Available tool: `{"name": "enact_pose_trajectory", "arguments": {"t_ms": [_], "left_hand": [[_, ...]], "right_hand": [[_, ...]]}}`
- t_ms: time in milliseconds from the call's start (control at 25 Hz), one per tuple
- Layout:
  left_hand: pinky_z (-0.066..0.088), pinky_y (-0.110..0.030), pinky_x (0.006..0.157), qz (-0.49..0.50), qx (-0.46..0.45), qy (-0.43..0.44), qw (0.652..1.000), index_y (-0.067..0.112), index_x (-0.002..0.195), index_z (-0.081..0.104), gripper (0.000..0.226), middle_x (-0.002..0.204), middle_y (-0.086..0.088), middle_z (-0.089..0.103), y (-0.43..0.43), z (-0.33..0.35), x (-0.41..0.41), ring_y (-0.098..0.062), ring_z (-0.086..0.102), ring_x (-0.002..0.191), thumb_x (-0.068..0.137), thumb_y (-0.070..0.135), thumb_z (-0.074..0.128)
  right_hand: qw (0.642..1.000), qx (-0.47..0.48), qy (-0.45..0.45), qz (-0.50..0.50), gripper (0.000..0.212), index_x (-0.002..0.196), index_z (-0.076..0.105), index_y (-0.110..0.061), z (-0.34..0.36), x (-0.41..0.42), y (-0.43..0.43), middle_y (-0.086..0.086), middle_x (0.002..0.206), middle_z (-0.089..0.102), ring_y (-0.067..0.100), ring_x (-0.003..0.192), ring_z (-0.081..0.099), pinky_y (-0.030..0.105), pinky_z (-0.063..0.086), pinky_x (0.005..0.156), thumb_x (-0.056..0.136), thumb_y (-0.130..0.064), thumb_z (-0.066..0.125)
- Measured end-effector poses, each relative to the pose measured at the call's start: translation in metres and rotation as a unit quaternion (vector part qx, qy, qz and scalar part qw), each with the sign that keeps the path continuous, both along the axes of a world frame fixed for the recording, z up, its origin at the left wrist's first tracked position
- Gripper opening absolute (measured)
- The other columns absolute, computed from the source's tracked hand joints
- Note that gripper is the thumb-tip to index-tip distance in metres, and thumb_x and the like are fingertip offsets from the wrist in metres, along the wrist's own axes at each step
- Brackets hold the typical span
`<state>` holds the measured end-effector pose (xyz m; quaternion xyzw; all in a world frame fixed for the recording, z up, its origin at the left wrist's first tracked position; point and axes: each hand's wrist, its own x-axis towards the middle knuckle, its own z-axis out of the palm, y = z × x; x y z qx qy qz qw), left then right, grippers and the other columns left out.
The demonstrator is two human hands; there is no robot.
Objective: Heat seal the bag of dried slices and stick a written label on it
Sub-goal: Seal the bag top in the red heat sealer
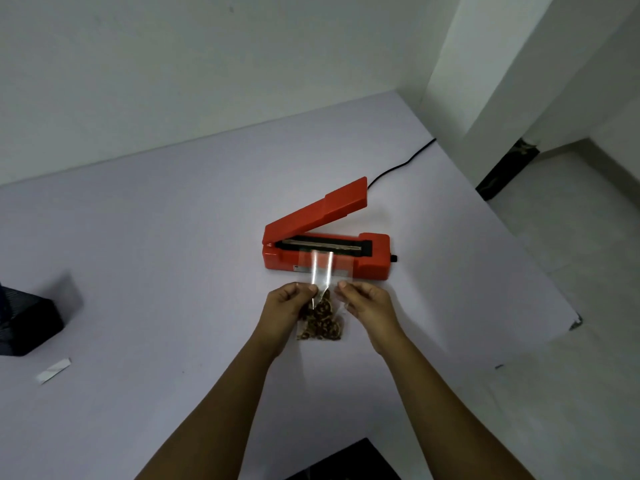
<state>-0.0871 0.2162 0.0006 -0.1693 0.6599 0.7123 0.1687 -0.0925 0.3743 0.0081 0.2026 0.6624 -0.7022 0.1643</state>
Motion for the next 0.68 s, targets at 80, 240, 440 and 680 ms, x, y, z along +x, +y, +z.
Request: {"name": "enact_pose_trajectory", "arguments": {"t_ms": [80,240,440,680], "left_hand": [[0.053,-0.02,0.062,0.01,-0.011,0.006,1.0,-0.001,0.083,0.066,0.025,0.077,-0.009,0.066,0.002,0.0,-0.003,-0.014,0.065,0.071,0.09,0.021,0.057],[0.055,-0.028,0.071,0.027,-0.017,0.007,0.999,-0.002,0.088,0.066,0.027,0.083,-0.009,0.07,0.005,-0.003,-0.009,-0.018,0.066,0.078,0.091,0.023,0.056],[0.053,-0.024,0.065,0.06,-0.016,0.009,0.998,0.003,0.089,0.069,0.025,0.082,-0.006,0.071,0.008,-0.004,-0.009,-0.017,0.067,0.078,0.092,0.022,0.053],[0.054,-0.036,0.074,0.094,-0.032,-0.009,0.995,0.006,0.086,0.069,0.024,0.087,-0.011,0.07,0.007,-0.004,-0.013,-0.027,0.063,0.09,0.091,0.025,0.054]], "right_hand": [[1.0,-0.002,0.001,-0.019,0.007,0.088,0.069,-0.019,0.0,-0.003,-0.003,0.001,0.093,0.072,0.016,0.093,0.067,0.024,0.049,0.077,0.086,-0.022,0.063],[0.999,0.004,0.006,-0.041,0.01,0.08,0.068,-0.022,0.003,-0.009,-0.009,0.002,0.088,0.071,0.016,0.087,0.066,0.024,0.05,0.073,0.087,-0.021,0.061],[0.998,0.005,0.001,-0.062,0.009,0.081,0.068,-0.019,0.003,-0.014,-0.013,0.005,0.09,0.072,0.02,0.09,0.067,0.031,0.054,0.079,0.087,-0.021,0.062],[0.996,0.019,-0.015,-0.09,0.01,0.079,0.068,-0.017,0.005,-0.018,-0.024,0.004,0.087,0.072,0.019,0.087,0.068,0.032,0.055,0.076,0.086,-0.022,0.062]]}}
